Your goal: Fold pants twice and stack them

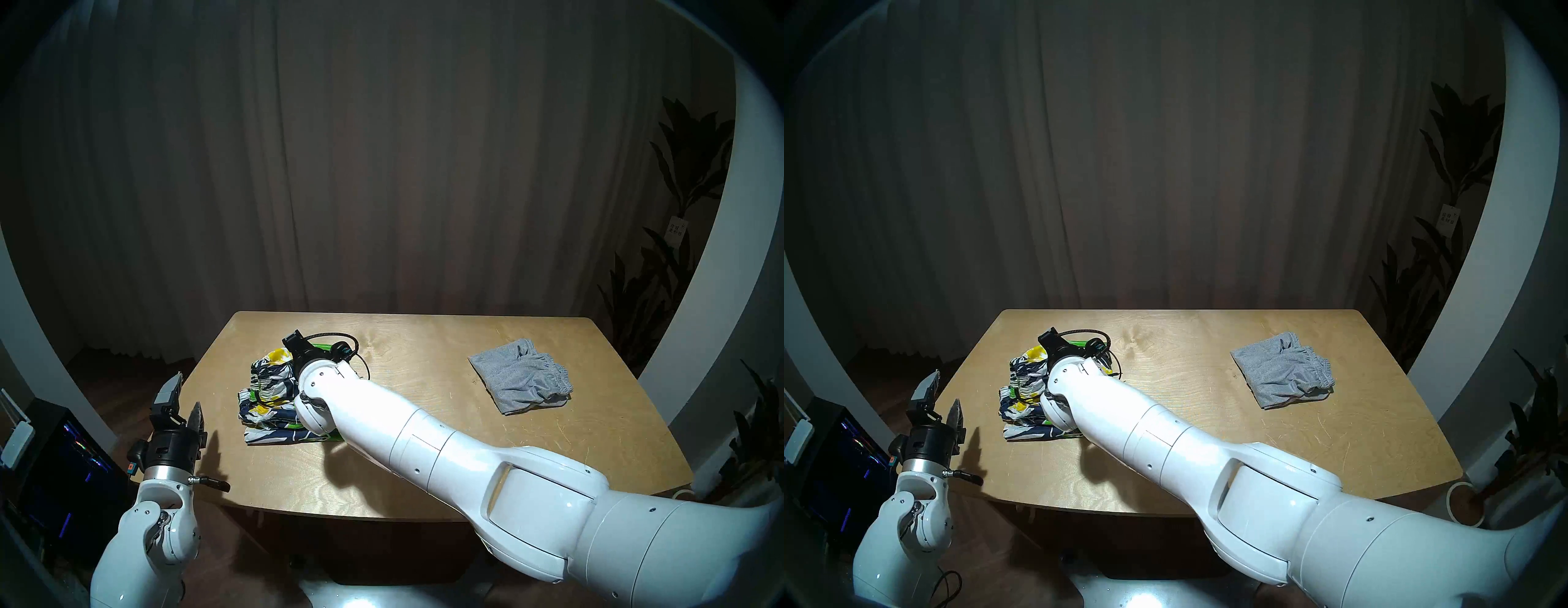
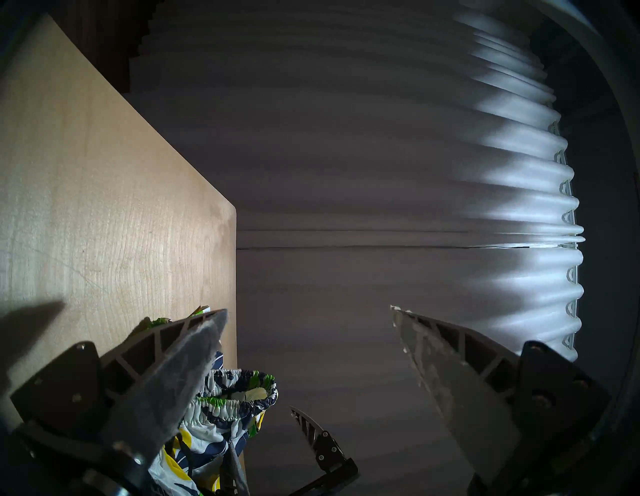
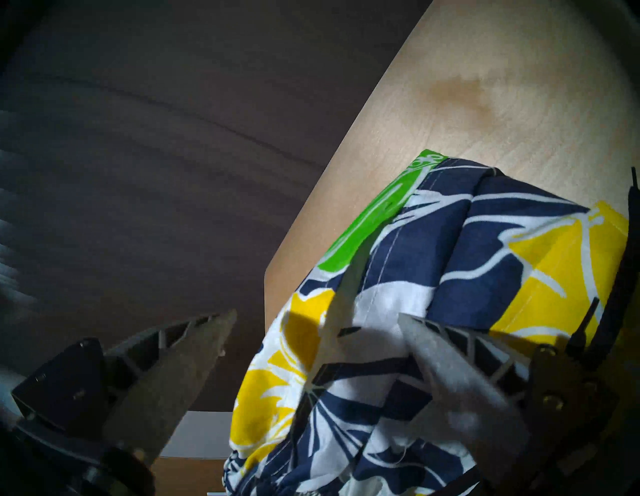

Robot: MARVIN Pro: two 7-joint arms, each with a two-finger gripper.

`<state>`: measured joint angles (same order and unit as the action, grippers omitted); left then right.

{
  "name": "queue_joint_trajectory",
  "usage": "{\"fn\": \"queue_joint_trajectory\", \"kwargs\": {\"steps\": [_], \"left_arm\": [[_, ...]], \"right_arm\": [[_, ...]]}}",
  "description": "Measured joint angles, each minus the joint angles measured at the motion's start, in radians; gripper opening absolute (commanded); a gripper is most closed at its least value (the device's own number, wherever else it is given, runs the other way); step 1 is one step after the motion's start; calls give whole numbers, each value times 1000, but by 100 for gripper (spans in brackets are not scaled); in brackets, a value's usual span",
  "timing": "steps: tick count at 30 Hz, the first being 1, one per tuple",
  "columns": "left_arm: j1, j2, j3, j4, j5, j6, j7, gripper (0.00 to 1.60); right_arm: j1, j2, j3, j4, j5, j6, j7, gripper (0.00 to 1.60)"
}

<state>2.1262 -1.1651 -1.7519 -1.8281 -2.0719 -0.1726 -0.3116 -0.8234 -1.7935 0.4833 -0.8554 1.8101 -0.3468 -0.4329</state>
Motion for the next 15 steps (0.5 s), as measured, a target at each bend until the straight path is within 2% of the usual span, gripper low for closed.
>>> {"fn": "queue_joint_trajectory", "kwargs": {"steps": [15], "left_arm": [[0, 0, -14, -7, -7, -34, 31, 160]], "right_arm": [[90, -133, -37, 141, -2, -50, -34, 160]]}}
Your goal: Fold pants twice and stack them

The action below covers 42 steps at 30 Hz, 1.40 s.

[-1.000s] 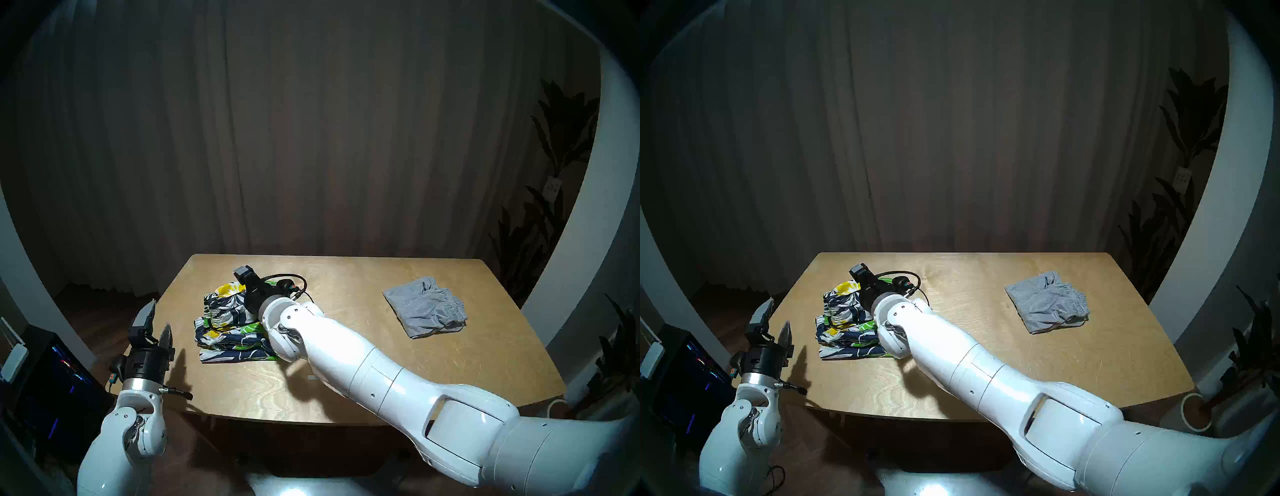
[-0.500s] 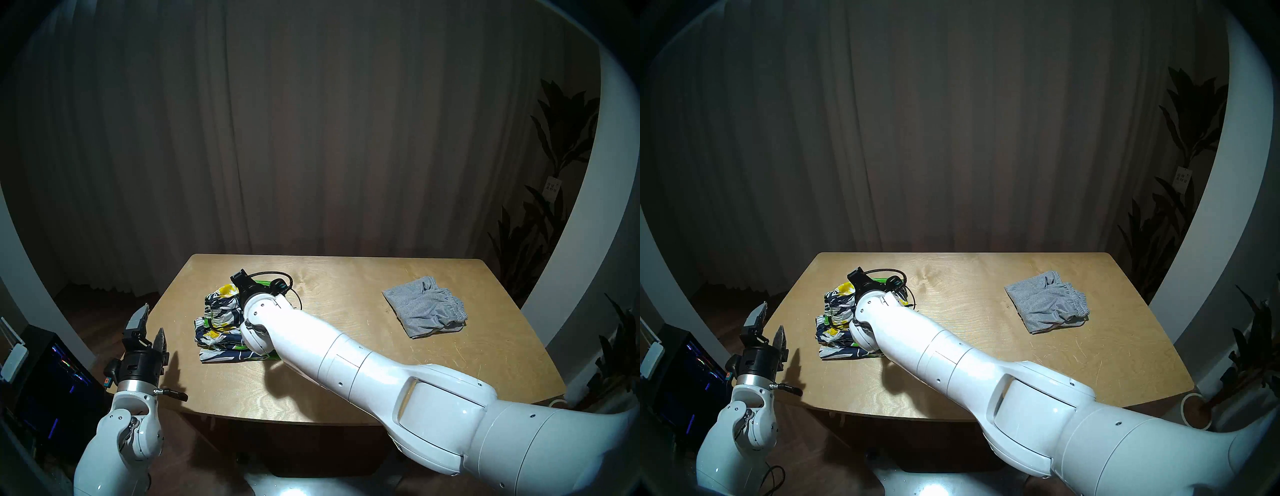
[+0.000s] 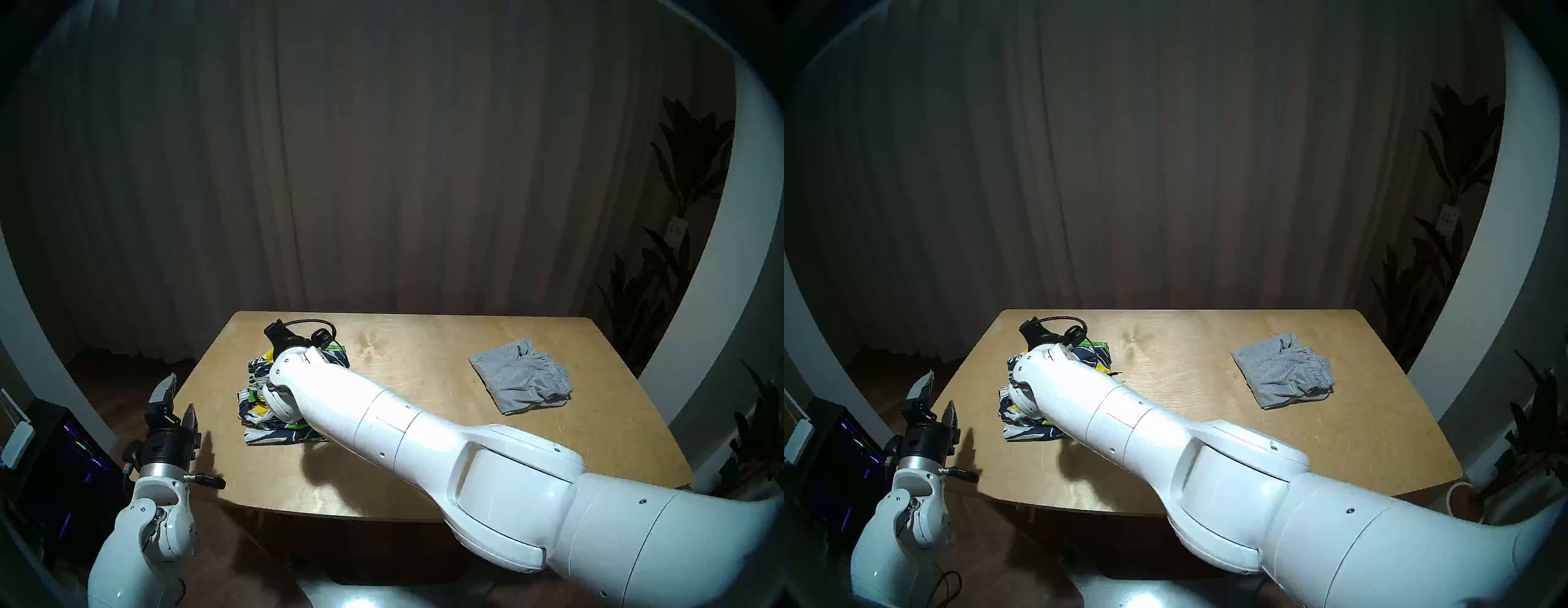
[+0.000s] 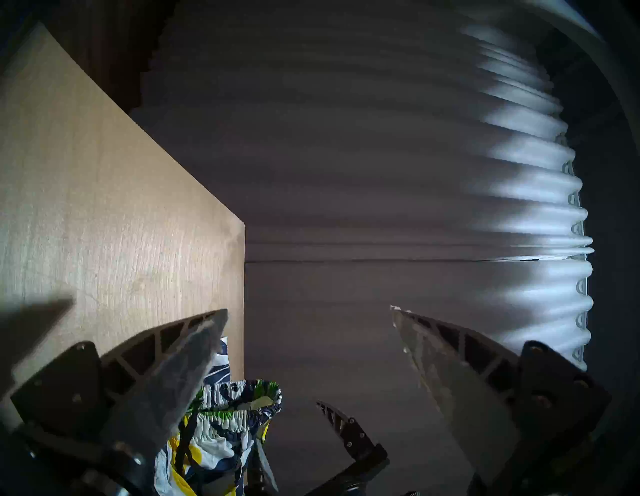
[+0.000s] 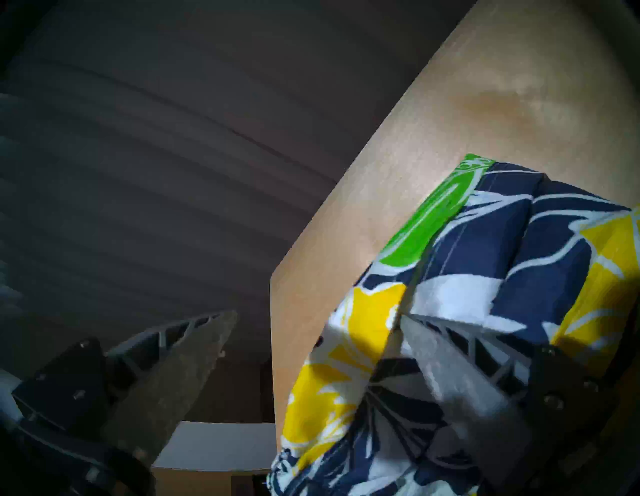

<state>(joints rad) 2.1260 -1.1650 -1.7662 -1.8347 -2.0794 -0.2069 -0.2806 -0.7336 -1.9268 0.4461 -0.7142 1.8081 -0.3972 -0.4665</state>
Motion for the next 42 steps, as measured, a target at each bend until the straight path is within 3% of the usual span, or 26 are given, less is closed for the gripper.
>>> {"fn": "queue_joint_trajectory", "kwargs": {"steps": [7, 20, 42], "left_arm": [[7, 0, -7, 0, -2, -13, 3, 160], [32, 0, -29, 5, -9, -35, 9, 160], [43, 1, -55, 28, -22, -65, 17, 160]], "right_arm": [[22, -40, -26, 56, 21, 0, 14, 160], [33, -58, -84, 122, 73, 33, 41, 160], [58, -63, -132, 141, 126, 70, 91, 160]]}}
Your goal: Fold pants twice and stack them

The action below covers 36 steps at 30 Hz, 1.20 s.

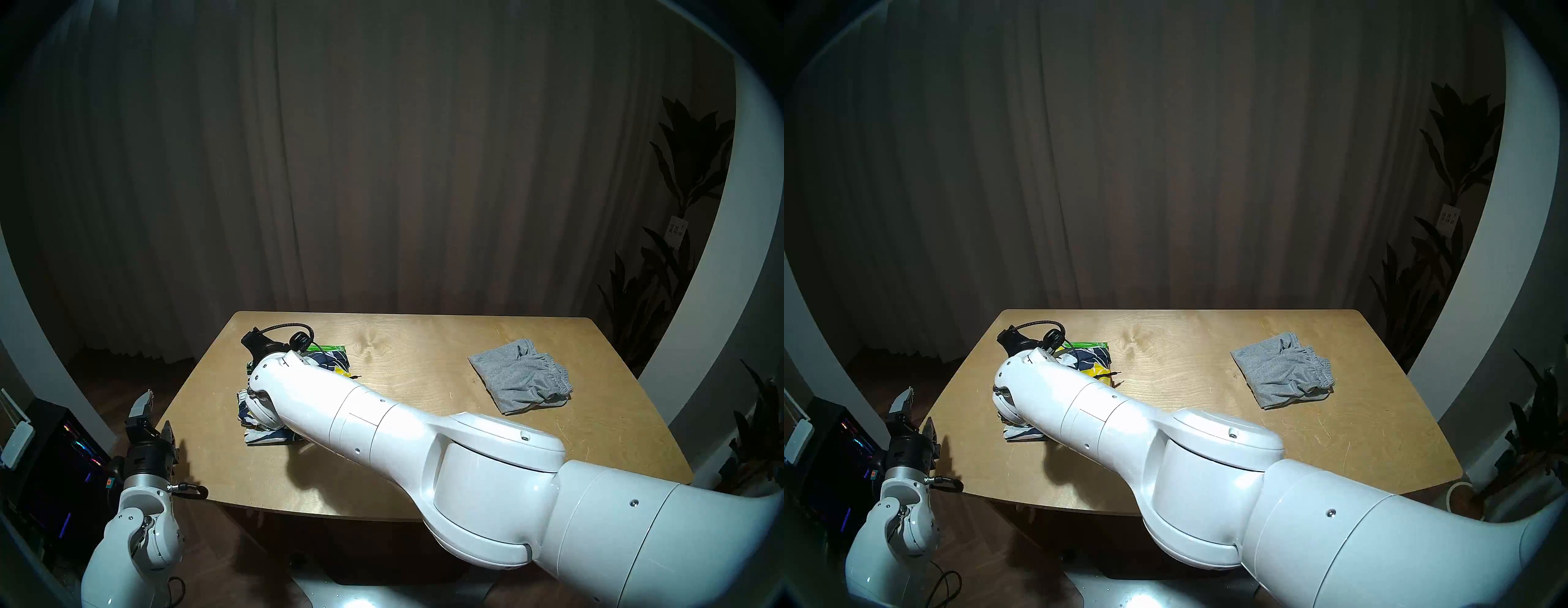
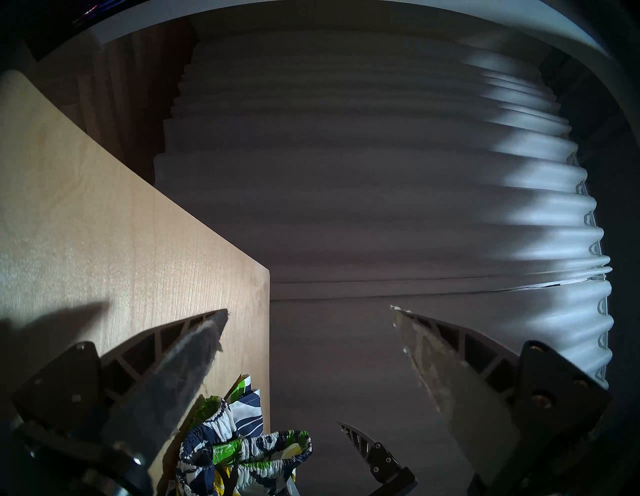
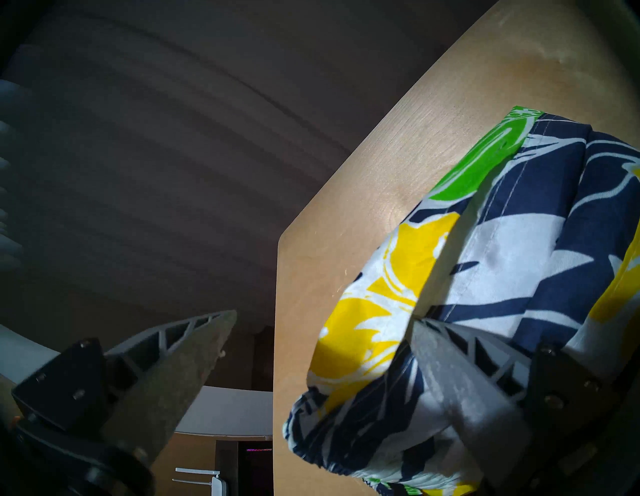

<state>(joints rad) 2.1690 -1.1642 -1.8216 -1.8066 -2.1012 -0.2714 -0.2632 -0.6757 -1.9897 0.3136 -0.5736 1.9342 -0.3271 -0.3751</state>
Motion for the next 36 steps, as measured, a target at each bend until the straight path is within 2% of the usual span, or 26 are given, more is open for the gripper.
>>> {"fn": "queue_joint_trajectory", "kwargs": {"steps": [11, 20, 28, 36], "left_arm": [[0, 0, -9, 1, -3, -10, -1, 160], [1, 0, -11, -4, 0, -14, -2, 160], [6, 1, -11, -17, 7, -15, -7, 160], [-5, 26, 0, -27, 14, 33, -6, 160]], "right_arm": [[-24, -2, -21, 64, 37, 6, 21, 160], [-28, -2, -22, 69, 64, 3, 31, 160], [-11, -2, 17, 46, 105, -24, 62, 160], [-32, -2, 117, -7, 181, -113, 159, 160]]}}
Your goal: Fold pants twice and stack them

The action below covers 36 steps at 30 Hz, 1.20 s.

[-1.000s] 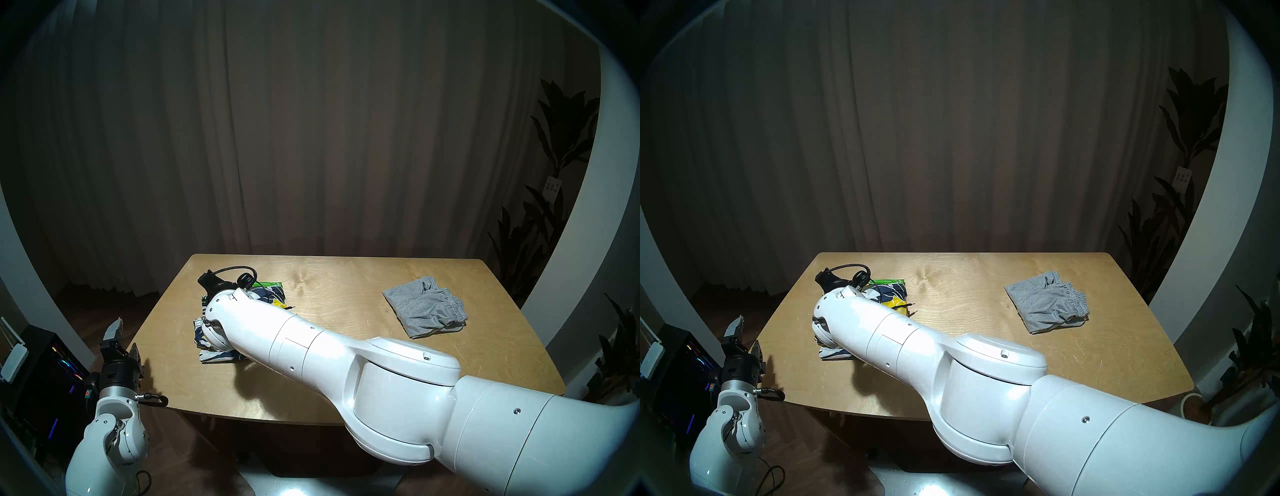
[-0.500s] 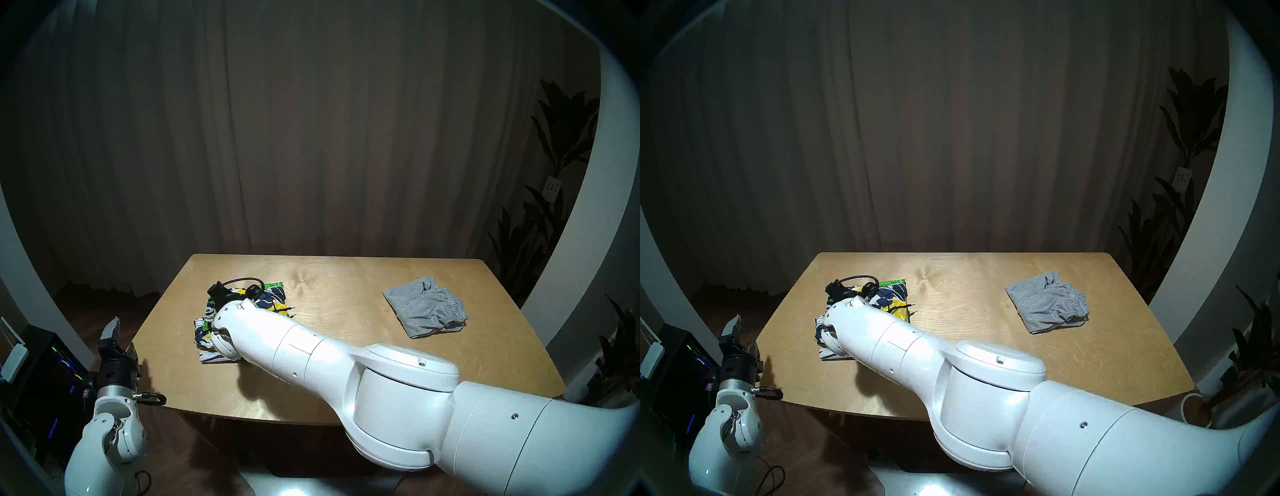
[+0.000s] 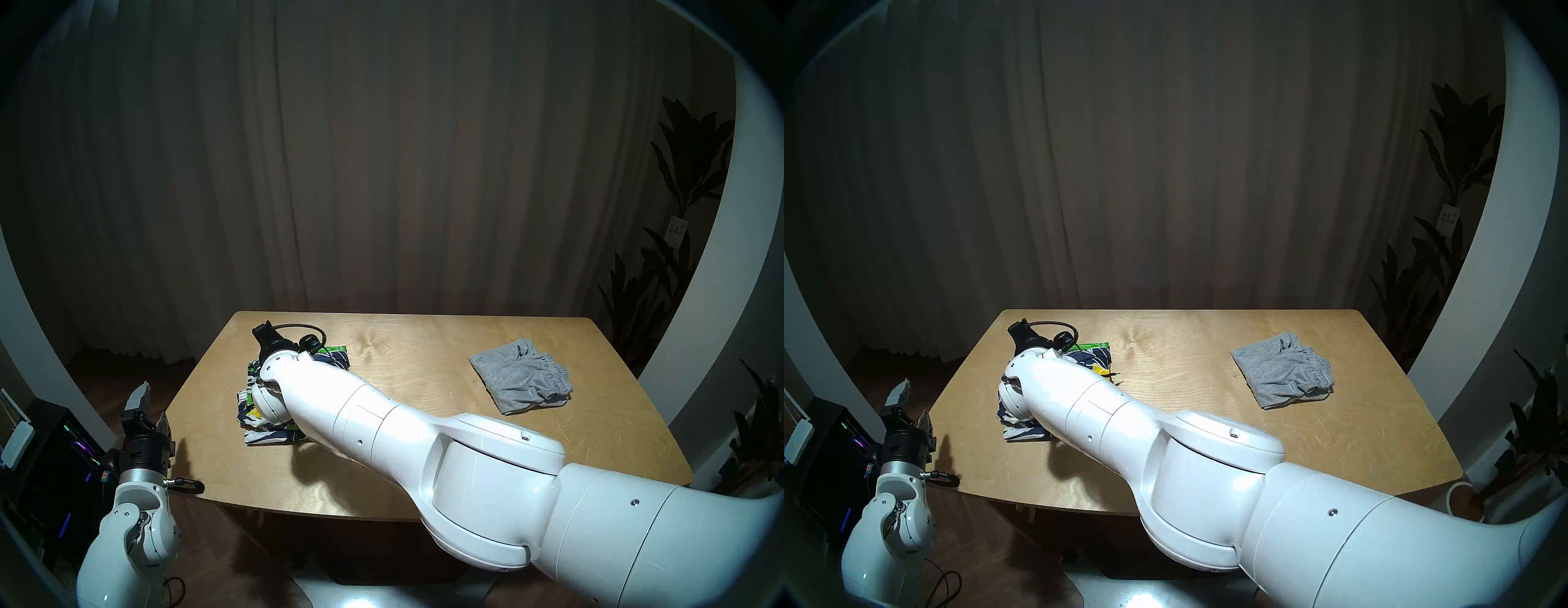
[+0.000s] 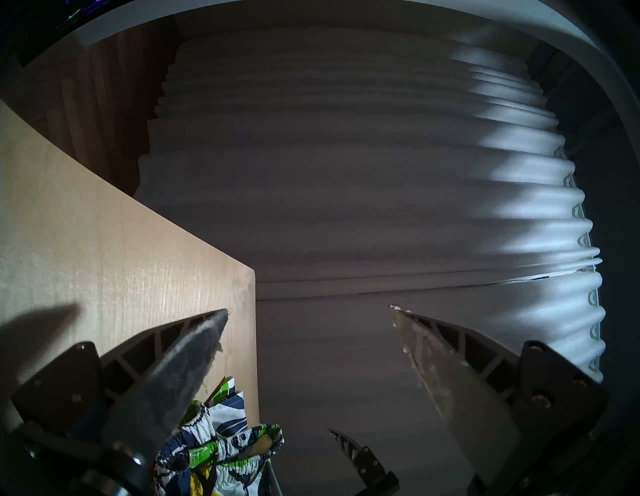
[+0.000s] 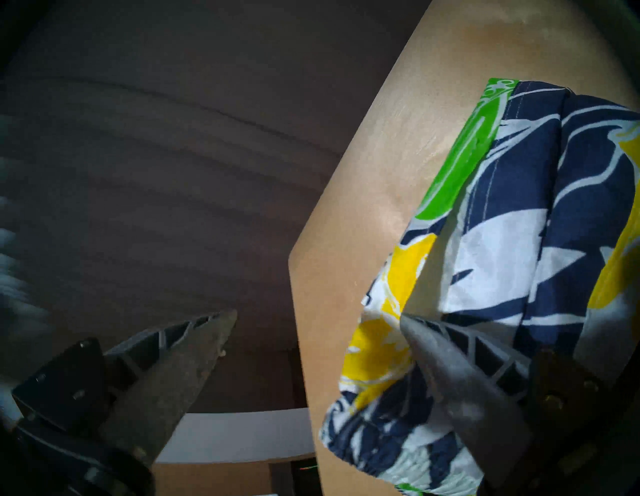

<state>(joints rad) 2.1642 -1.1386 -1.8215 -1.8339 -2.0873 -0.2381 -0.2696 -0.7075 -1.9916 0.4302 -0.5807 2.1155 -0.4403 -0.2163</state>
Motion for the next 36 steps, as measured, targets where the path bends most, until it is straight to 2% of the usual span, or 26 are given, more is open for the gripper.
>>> {"fn": "queue_joint_trajectory", "kwargs": {"steps": [8, 15, 20, 25, 36], "left_arm": [[-45, 37, 47, 9, 6, 62, 13, 160], [-97, 68, 81, 22, 15, 98, 30, 160], [-132, 87, 104, 37, 21, 120, 51, 160], [-165, 102, 125, 65, 25, 140, 77, 160], [-168, 104, 110, 86, 8, 159, 78, 160]], "right_arm": [[-66, 5, 92, -96, 76, -64, 87, 160], [-99, 50, 127, -182, 90, -135, 120, 160], [-120, 108, 126, -221, 75, -202, 103, 160], [-138, 182, 91, -281, 46, -257, 38, 160], [-136, 257, 82, -417, 21, -291, 20, 160]]}}
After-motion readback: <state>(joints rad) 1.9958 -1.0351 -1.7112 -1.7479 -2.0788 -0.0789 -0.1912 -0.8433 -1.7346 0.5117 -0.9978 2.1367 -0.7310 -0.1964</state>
